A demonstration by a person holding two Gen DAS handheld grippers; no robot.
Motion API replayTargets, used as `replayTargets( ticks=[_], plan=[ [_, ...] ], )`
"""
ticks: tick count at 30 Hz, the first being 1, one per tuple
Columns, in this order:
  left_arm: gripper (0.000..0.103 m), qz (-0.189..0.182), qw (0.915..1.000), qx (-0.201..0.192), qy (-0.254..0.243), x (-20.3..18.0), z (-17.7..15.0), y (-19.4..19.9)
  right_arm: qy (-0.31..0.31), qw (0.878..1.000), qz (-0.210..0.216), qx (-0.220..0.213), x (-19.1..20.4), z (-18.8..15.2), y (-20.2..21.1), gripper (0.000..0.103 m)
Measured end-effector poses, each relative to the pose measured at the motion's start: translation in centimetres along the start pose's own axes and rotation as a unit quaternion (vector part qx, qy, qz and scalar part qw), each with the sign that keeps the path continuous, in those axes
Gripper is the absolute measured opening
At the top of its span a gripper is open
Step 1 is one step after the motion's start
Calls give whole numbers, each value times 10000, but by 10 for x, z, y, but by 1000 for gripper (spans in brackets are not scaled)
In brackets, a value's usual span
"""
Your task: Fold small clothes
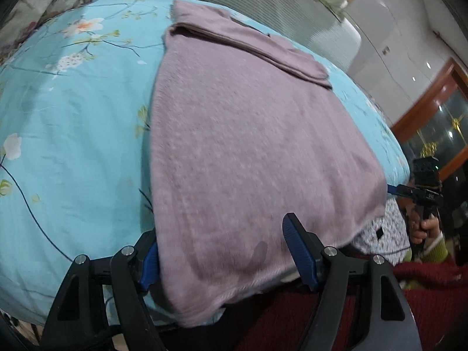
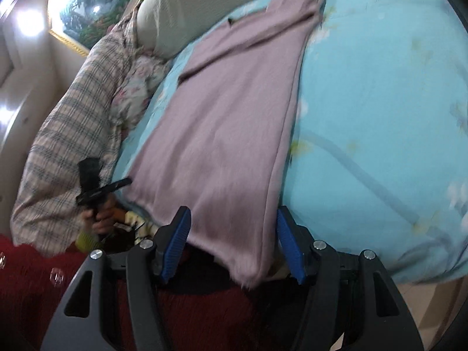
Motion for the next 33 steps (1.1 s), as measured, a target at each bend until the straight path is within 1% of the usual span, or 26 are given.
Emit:
replayTargets(
  ticks=[2,3,4,5,6,7,8,10,11,13,16,18,20,22,24,26,28,31,33],
  plan=[
    [72,-23,9999,77,-142,-3,-3,0,164,9998,43,142,4,-5,-14,61],
    [70,-21,9998,108,-183,-3,-3,-1,214,9997,59,142,6,-5,-18,60],
    [67,-22,9997,137,-219,-2,-5,-1,254,9996,101,101,8,-4,-22,57],
    [64,-19,9996,154,-237,-2,-6,-1,264,9995,150,81,9,-3,-24,51],
    [56,-13,9996,170,-241,-1,-6,-1,270,9995,129,63,10,-1,-27,35],
    [47,-3,9995,206,-238,1,-7,0,282,9995,67,85,10,2,-31,21],
    [42,9,9995,223,-227,2,-7,1,319,9994,-3,145,11,3,-35,12],
    [24,22,9995,268,-184,5,-9,3,451,9988,-60,171,10,0,-36,10],
    [20,44,9994,283,-172,5,-9,3,496,9986,-4,162,12,1,-35,9],
    [12,17,9995,302,-127,8,-11,5,516,9985,194,40,13,0,-27,8],
    [6,-199,9996,145,127,11,-11,13,487,9960,650,-383,20,7,-12,7],
    [6,-385,9987,-75,323,12,-8,23,428,9930,870,-680,22,17,-3,7],
    [6,-574,9967,-383,420,7,0,34,378,9888,1027,-1010,21,32,8,7],
    [6,-708,9941,-692,442,0,12,46,278,9850,1109,-1292,17,47,19,7],
    [6,-786,9909,-1010,413,-8,27,56,197,9815,1081,-1567,11,63,30,7],
    [6,-924,9853,-1372,425,-15,48,65,144,9776,966,-1864,3,83,43,7],
    [6,-1062,9786,-1706,452,-22,73,70,134,9752,872,-2031,2,102,48,7],
    [6,-1003,9695,-2174,519,-26,115,71,134,9727,698,-2211,-5,134,53,7],
    [6,-979,9658,-2319,625,-23,146,67,170,9695,651,-2357,-12,158,55,7]
  ],
)
Point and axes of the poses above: each gripper's, at about its wrist camera, not at the fingertips, and y roughly against the way its jaws point, x to its left, z to its top, the point moved 1 cm from there along -y, roughly the way its jaws point, and after that the axes turned 3 degrees about y, right-handed, at the moved point
